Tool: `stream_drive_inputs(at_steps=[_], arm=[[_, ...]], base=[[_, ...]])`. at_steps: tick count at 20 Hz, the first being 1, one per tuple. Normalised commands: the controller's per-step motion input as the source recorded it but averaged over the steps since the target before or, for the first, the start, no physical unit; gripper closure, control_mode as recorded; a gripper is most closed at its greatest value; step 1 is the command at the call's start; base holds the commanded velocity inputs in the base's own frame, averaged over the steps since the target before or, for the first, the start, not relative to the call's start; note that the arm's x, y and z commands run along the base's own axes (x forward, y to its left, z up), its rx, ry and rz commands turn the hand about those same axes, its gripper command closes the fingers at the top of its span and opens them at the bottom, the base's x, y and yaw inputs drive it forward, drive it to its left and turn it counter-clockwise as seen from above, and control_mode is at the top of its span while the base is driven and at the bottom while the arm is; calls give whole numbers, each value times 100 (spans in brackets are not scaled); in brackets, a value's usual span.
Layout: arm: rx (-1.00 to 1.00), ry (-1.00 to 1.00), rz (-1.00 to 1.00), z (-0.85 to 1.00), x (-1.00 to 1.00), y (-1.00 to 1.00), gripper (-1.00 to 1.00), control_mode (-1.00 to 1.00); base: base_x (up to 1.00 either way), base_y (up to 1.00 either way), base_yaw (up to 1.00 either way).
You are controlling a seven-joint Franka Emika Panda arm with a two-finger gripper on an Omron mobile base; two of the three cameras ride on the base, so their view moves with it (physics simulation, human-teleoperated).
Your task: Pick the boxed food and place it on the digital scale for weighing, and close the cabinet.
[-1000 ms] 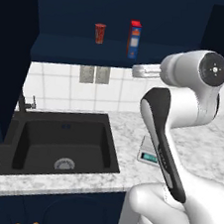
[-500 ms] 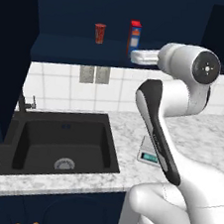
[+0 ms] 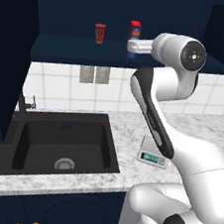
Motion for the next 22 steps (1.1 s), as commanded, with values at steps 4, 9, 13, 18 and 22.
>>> stream_drive_inputs(at_steps=[4, 9, 13, 18, 22], arm=[[0, 0, 0, 0, 72, 12, -100, -100], [0, 0, 0, 0, 69, 12, -100, -100], [0, 0, 0, 0, 57, 0, -100, -100], [0, 0, 0, 0, 46, 0, -100, -100], [0, 0, 0, 0, 34, 0, -100, -100]], base=[[0, 0, 0], [0, 0, 0], [0, 0, 0], [0, 0, 0], [0, 0, 0]])
